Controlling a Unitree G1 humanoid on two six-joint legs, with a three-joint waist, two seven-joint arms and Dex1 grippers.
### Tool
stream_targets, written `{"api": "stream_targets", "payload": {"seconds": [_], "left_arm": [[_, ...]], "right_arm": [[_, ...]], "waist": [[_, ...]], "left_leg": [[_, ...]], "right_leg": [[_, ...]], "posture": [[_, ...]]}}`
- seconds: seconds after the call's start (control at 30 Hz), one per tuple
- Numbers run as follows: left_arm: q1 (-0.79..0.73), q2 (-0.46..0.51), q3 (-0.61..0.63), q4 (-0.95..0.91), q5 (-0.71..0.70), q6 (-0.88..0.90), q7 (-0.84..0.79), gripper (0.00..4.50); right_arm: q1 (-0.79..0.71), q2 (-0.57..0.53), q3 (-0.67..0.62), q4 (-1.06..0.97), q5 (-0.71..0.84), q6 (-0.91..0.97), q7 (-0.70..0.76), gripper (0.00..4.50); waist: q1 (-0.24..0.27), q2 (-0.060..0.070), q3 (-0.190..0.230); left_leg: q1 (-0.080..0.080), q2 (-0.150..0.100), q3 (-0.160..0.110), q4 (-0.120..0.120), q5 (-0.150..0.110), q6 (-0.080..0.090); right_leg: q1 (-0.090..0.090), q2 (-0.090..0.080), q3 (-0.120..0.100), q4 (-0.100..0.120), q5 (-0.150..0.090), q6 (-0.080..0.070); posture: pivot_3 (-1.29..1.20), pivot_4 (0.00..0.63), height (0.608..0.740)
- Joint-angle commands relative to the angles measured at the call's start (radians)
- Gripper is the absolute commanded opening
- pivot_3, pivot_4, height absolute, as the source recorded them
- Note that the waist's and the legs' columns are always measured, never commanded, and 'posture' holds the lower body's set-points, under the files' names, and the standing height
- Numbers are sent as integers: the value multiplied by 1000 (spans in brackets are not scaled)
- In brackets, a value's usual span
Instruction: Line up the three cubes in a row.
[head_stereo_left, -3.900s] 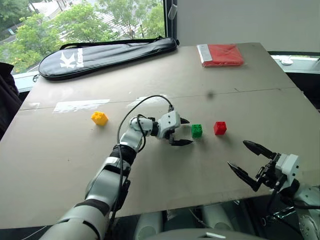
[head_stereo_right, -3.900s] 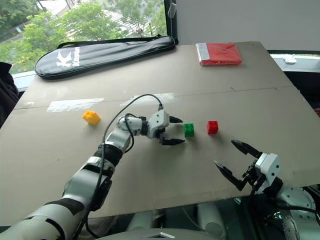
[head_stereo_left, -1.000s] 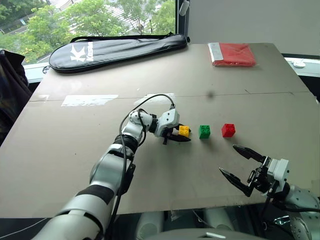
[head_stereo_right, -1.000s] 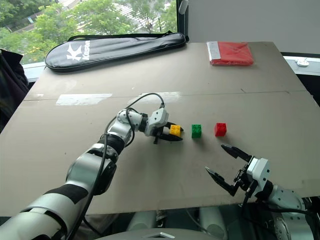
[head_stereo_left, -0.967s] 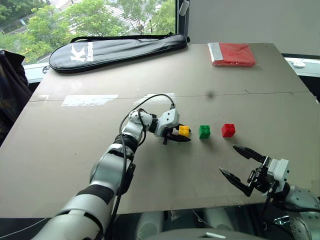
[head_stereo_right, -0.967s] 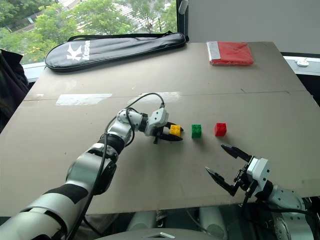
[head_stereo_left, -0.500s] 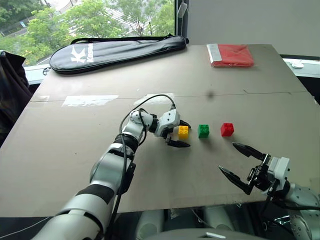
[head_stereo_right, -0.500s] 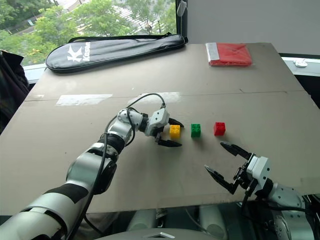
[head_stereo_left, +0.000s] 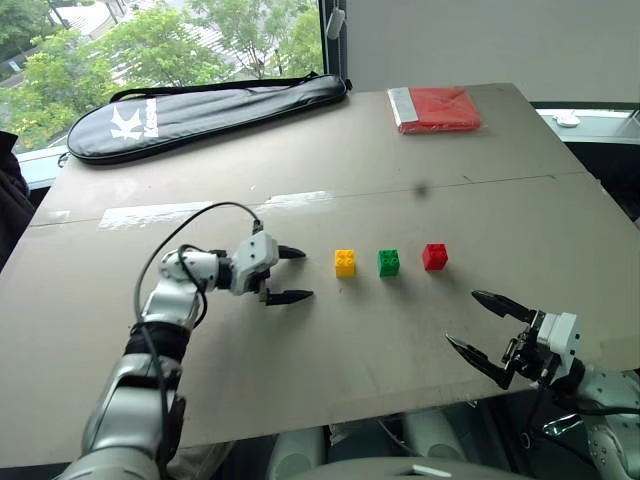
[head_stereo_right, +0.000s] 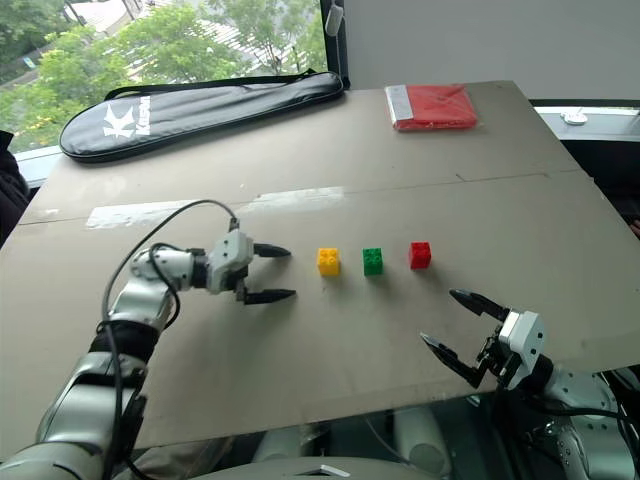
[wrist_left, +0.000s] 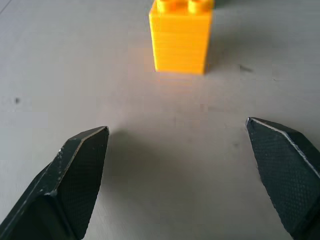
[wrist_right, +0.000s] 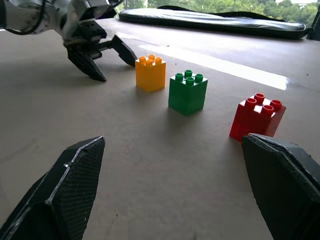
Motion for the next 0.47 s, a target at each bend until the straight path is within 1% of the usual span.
{"api": "stream_targets", "payload": {"seconds": [0.03, 0.07, 0.13, 0.23, 0.37, 0.47], "left_arm": [[197, 46, 19, -262, -32, 191, 72, 4490], [231, 53, 29, -312, -42, 223, 95, 4490], [349, 54, 80, -432, -73, 275, 162, 4490], [498, 10, 148, -572, -101, 318, 285, 4490], [605, -42, 168, -674, -112, 321, 394, 4490], [649, -84, 157, -720, -109, 328, 464, 4490]], "right_arm": [[-11, -15, -31, 15, 16, -31, 33, 4500], [-13, -16, -33, 20, 17, -33, 37, 4500], [-22, -23, -41, 40, 25, -31, 53, 4500], [-39, -33, -53, 77, 34, -25, 81, 4500], [-66, -47, -60, 128, 33, -30, 114, 4500], [-93, -53, -66, 157, 33, -27, 126, 4500]], "waist": [[5, 1, 0], [9, 2, 0], [18, 2, 1], [18, 3, 1], [26, 3, 3], [26, 4, 3]], "left_leg": [[0, 0, 0, 0, 0, 0], [0, 0, 0, 0, 0, 0], [1, 0, 0, 0, 0, 0], [3, 0, 3, 0, 0, 0], [3, -1, 3, 0, 0, 0], [3, -1, 3, 0, 0, 0]], "right_leg": [[0, 0, 0, 0, -1, -2], [0, 0, 0, 0, -2, -2], [1, -1, 0, 0, -2, -1], [2, -2, 1, 0, -2, -1], [2, -2, 1, 0, -2, -1], [1, -2, 1, 0, -2, -1]], "posture": [[0, 150, 707], [0, 150, 707], [0, 150, 707], [0, 150, 707], [0, 150, 707], [0, 150, 707]]}}
